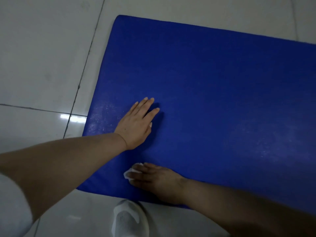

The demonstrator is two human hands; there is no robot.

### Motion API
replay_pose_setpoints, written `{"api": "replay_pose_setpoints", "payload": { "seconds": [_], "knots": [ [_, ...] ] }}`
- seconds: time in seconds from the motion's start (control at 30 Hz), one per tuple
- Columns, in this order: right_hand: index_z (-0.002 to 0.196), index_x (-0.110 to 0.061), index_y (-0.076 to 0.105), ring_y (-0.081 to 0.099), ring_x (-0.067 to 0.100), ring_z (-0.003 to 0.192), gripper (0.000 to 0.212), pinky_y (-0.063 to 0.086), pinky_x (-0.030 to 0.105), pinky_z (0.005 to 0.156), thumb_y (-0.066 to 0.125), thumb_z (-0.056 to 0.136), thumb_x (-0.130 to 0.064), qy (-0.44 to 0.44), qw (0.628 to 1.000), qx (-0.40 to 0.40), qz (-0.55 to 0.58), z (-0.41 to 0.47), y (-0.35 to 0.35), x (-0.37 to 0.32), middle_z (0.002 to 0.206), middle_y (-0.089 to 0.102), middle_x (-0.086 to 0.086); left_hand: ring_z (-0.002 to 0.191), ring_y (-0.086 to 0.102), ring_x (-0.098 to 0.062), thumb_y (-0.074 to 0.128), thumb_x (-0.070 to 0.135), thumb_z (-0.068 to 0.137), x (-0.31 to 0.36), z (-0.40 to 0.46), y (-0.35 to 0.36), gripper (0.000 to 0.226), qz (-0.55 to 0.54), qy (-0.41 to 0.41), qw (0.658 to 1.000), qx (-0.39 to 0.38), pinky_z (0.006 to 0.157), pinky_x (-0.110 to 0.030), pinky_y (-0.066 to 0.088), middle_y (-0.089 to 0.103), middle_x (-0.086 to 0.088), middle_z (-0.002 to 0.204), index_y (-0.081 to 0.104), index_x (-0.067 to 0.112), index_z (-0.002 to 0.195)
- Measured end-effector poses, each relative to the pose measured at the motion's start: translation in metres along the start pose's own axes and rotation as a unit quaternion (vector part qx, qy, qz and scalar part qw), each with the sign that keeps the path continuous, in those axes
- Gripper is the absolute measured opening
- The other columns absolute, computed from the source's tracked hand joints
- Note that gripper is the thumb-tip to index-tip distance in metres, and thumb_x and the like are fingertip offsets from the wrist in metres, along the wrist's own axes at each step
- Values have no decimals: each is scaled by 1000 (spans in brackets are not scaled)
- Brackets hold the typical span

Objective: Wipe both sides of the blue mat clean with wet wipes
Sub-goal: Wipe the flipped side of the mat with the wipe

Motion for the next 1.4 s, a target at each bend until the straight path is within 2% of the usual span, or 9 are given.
{"api": "replay_pose_setpoints", "payload": {
  "seconds": [0.2, 0.4, 0.6, 0.8, 0.9, 1.13, 1.2, 1.3, 1.4],
  "knots": [
    [137, -15, 49, 22, 20, 144, 39, 15, 31, 118, 44, 98, -11, -47, 999, 17, -16, -60, 0, -1, 152, 36, -2, 139, 33, -38, 39, 20, 93, 9, -2, 5, 49, 10, 18, 1000, 5, 113, -46, 21, 34, -21, 151, 47, 4, 138],
    [137, -2, 43, 13, 25, 141, 61, -2, 28, 115, 58, 78, 4, -33, 999, 9, 27, 11, -1, -20, 153, 29, 6, 141, 29, -38, 57, 11, 90, 20, 13, -2, 52, 0, 21, 1000, 18, 115, -44, 17, 31, -22, 152, 45, 3, 140],
    [139, -20, 46, 26, 20, 141, 48, 22, 32, 116, 52, 91, -18, -112, 990, -23, -79, -76, 7, -18, 149, 39, -5, 143, 27, -35, 56, 13, 91, 23, 2, 13, 54, 8, 35, 999, -9, 115, -43, 14, 29, -20, 154, 44, 6, 142],
    [149, -14, 25, 23, 19, 143, 50, 16, 35, 116, 13, 101, -13, 197, 968, 124, -91, -94, 18, -4, 159, 17, -1, 147, 16, -31, 50, 15, 94, 33, 17, 20, 54, -25, 8, 1000, -5, 119, -40, 8, 21, -15, 158, 38, 9, 146],
    [145, -16, 35, 26, 16, 142, 59, 16, 38, 115, 33, 87, -13, 379, 902, 208, -7, -83, 12, -2, 156, 27, -4, 148, 9, -28, 45, 16, 96, 40, 29, 20, 53, -56, -18, 998, 13, 119, -37, 2, 16, -13, 160, 34, 10, 148],
    [146, -13, 28, 3, 11, 146, 57, 3, 39, 115, 27, 89, -12, 670, 691, 272, 0, -181, -1, 56, 152, 30, 4, 149, 0, -24, 40, 19, 98, 45, 38, 31, 54, -65, -23, 998, -7, 120, -35, -4, 6, -10, 161, 28, 13, 151],
    [144, -7, 29, 14, 21, 144, 61, 8, 43, 114, 30, 83, -8, 650, 711, 270, -17, -162, -9, 63, 152, 28, 6, 149, -1, -24, 38, 21, 98, 44, 38, 32, 55, -59, -20, 998, -10, 119, -35, -5, 6, -10, 162, 26, 13, 151],
    [143, -8, 32, 16, 22, 144, 68, 9, 40, 115, 32, 75, -5, 521, 821, 231, -37, -115, -2, 43, 156, 23, 4, 149, 1, -24, 38, 21, 98, 43, 38, 32, 55, -63, -16, 998, -9, 119, -34, -5, 8, -10, 161, 27, 12, 151],
    [145, -14, 30, 17, 17, 144, 67, 9, 41, 115, 30, 78, -7, 583, 770, 258, -34, -157, -1, 56, 159, 15, -5, 148, 7, -25, 35, 23, 96, 38, 35, 31, 54, -56, -20, 998, -15, 119, -37, 1, 13, -11, 160, 32, 12, 149]
  ]
}}
Point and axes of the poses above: each hand's wrist, its own z-axis towards the middle knuckle, its own y-axis out of the palm, x = y × z, the point moved 9 cm from there along z, towards the middle knuckle
